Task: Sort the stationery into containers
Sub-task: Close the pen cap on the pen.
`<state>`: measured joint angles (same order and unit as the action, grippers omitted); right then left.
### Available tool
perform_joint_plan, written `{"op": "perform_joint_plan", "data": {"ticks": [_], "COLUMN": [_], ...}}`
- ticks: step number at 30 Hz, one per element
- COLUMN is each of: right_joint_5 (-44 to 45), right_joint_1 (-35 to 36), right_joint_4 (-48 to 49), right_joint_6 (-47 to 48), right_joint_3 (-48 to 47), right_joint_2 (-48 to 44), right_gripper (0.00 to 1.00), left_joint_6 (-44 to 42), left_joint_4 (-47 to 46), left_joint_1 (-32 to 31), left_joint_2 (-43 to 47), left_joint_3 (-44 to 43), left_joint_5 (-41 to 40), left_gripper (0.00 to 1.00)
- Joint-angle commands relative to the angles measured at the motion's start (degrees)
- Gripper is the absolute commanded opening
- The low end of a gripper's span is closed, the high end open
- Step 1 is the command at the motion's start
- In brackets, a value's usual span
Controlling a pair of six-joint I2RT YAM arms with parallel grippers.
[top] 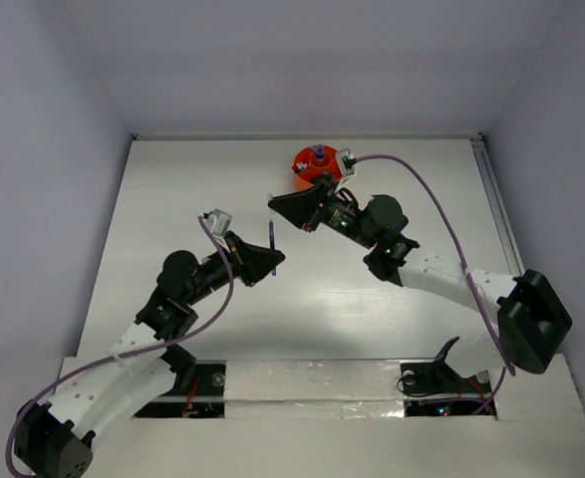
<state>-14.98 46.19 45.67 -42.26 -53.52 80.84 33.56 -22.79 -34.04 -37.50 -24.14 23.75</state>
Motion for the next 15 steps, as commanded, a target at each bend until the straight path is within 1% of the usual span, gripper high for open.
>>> {"op": "perform_joint_plan", "data": {"ticks": [1, 15], "right_joint_5": [0.48, -0.13], "right_joint_1": [0.3, 0.3], "right_joint_4": [3.64, 4.42], "right_joint_6": [0.42, -0.28], "right_joint_3": [-0.1, -0.62], "right_joint_2": [-0.24, 1.6], "right_gripper": [0.0, 0.0], "left_joint_6": [0.1, -0.07], "left_joint_4": [-3.32, -3.41], "left_joint_1": [-0.24, -0.24], "left_joint_2": [0.49, 0.58], "left_joint_3": [-2.05, -2.05], "left_joint_5": [0.95, 1.3], "left_gripper": [0.0, 0.0]}}
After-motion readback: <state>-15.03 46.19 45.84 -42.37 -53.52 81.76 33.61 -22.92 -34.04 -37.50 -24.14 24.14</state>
